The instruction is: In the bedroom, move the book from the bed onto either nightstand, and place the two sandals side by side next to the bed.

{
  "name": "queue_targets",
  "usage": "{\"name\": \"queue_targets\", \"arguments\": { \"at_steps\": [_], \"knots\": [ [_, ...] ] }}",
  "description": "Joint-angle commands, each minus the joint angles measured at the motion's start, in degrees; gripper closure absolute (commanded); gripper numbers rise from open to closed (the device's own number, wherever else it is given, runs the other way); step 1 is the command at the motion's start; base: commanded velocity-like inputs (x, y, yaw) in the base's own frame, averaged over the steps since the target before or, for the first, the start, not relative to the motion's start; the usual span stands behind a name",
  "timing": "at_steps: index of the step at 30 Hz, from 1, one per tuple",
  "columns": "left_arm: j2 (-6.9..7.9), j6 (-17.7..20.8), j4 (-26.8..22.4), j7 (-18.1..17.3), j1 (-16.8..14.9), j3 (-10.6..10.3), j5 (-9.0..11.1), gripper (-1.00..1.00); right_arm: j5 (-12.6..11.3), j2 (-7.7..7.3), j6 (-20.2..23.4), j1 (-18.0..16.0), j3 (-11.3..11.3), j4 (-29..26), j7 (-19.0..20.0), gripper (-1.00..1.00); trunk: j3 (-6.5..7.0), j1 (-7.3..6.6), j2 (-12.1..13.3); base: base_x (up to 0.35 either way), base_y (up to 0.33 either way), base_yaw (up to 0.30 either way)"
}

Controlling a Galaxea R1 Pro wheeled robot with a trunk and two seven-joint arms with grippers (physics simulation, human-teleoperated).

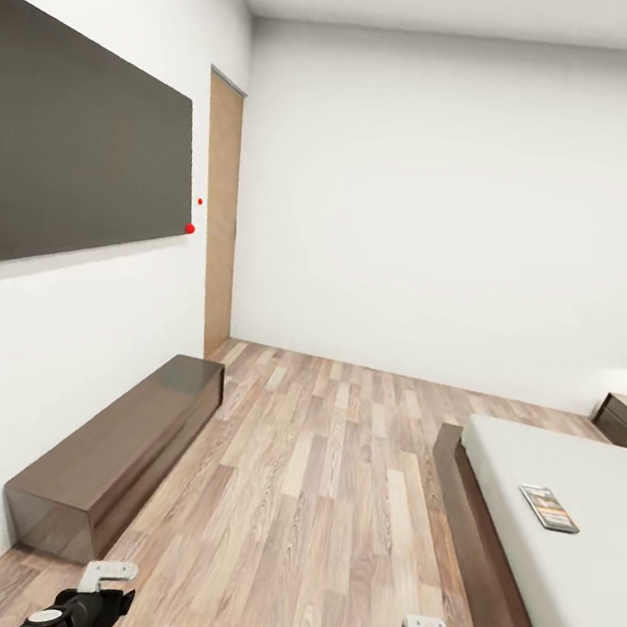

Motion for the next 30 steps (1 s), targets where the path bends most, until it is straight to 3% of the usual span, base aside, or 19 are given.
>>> {"name": "queue_targets", "arguments": {
  "at_steps": [1, 30],
  "knots": [
    [0.03, -0.20, 0.05, -0.08, -0.03, -0.48, 0.60, -1.00, 0.41, 0.04, 0.18, -0.02, -0.49, -0.08, 0.42, -1.00, -0.02, 0.06, -0.03, 0.345, 0.000, -0.053],
    [0.03, -0.20, 0.05, -0.09, -0.04, -0.49, 0.60, -1.00, 0.91, -0.50, 0.14, 0.00, -0.06, -0.23, 0.94, -1.00, -0.02, 0.06, -0.03, 0.349, 0.000, -0.018]
  ]
}}
